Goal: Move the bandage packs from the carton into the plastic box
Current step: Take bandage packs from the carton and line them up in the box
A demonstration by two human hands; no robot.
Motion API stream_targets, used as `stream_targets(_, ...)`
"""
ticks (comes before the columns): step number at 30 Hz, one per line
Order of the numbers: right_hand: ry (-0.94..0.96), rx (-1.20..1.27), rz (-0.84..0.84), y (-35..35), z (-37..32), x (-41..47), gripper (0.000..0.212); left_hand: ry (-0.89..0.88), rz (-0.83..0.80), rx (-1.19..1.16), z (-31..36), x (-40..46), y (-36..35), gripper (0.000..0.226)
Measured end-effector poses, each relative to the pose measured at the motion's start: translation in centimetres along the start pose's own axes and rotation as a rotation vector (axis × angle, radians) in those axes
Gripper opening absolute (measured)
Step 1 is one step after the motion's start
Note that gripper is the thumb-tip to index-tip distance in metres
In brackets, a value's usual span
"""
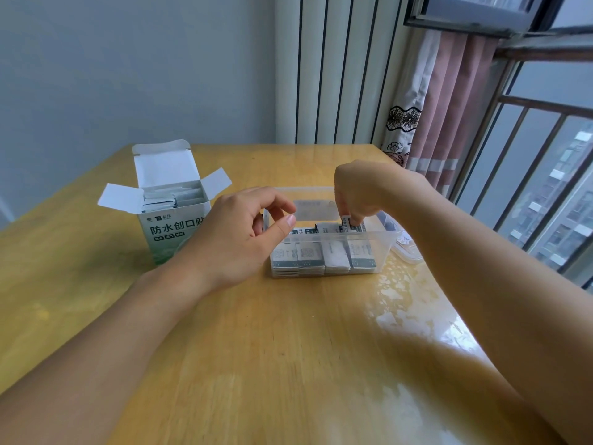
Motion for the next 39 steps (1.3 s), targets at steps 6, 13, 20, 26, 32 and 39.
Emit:
stream_targets(6, -0.054, 0.084, -0.080, -0.8, 0.3, -0.4, 0.022, 0.000, -0.002, 0.002, 0.0, 0.0, 0.0, 0.011)
stream_targets(13, -0.083, 0.193, -0.125, -0.8, 0.0, -0.8, 0.026, -0.002, -0.008, 0.006, 0.0, 0.0, -0.1, 0.012)
stream_targets(20, -0.097, 0.207, -0.125, -0.7, 0.5, -0.4, 0.020, -0.009, -0.007, 0.009, -0.1, 0.0, -0.1, 0.011)
stream_targets(26, -0.091, 0.184, -0.137, -1.0, 0.3, -0.7, 0.023, -0.006, -0.018, 0.010, -0.1, 0.0, -0.2, 0.011)
stream_targets(32, -0.075, 0.168, -0.125, -1.1, 0.1, -0.8, 0.030, -0.001, -0.018, 0.015, 0.0, 0.0, -0.1, 0.012)
stream_targets(39, -0.038, 0.214, -0.110, -0.2, -0.5, -1.3, 0.034, -0.003, 0.007, 0.023, 0.2, 0.1, 0.1, 0.011)
Point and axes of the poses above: each hand's wrist, its own x-axis towards the middle knuckle, its own y-axis out of the back of the hand, z = x × y, the point moved 10 cm from there along x, towards the middle knuckle, and after that the axes turned 6 degrees about z, right-handed, at the moved point
